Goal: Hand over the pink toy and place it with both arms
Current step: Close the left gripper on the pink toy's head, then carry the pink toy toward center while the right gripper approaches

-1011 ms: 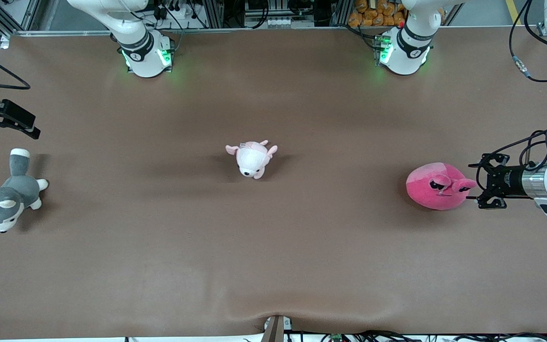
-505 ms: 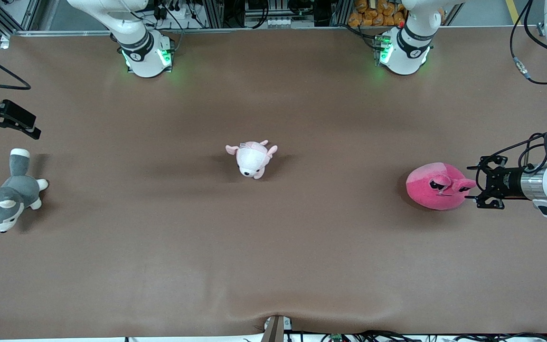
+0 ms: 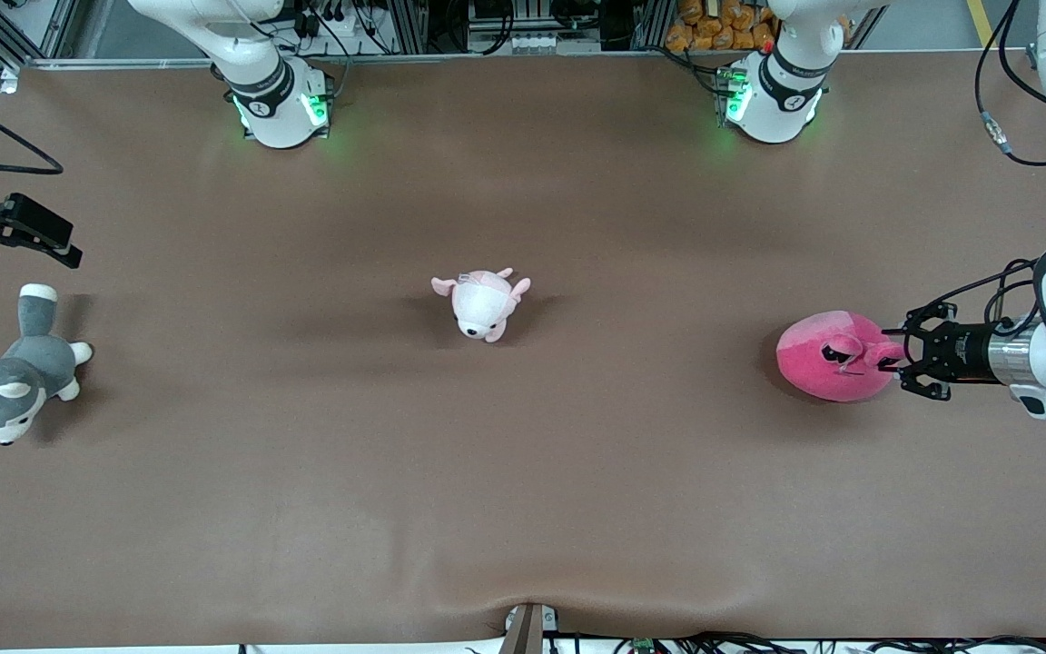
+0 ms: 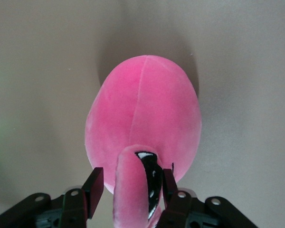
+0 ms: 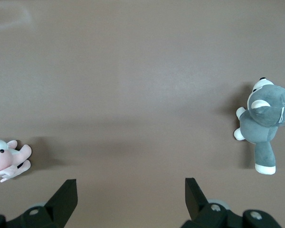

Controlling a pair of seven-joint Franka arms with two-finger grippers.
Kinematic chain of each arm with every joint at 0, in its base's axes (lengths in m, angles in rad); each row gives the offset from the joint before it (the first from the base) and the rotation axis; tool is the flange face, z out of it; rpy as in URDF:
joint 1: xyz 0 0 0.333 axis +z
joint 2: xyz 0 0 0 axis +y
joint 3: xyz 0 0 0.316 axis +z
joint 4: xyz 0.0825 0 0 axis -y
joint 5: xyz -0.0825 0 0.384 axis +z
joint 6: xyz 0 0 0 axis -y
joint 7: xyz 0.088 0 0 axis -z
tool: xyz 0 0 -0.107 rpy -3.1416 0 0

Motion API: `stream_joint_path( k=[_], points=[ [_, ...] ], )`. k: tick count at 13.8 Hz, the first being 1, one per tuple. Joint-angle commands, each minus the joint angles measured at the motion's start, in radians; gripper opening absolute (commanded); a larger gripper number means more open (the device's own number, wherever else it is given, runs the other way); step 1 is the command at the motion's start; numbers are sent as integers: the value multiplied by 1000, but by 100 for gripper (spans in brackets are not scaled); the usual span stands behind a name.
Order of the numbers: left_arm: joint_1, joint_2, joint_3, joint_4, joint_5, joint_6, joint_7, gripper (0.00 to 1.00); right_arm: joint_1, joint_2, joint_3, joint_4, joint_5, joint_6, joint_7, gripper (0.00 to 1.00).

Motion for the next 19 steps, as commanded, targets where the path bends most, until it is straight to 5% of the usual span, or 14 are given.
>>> stream_joint_path(
  k=[1,2,4,6,16,19],
  points=[
    [0,4,-3,10,-20,2,33,39,1,5,3,8,4,1,1,100],
    [2,6,-3,9,-20,1,33,34,3,5,1,8,4,1,1,100],
    [3,4,-3,13,-17,-5,73,9,4,5,1,8,3,1,1,100],
    [12,3,-3,16,-17,-7,148,0,4,5,1,8,3,1,1,100],
    [-4,-43,-15,136,-149,-189,38,0,79,76,3,11,0,17,16,100],
    [-11,-79,-140,166,-149,-209,-142,0,78,109,3,9,21,30,189,100]
  ],
)
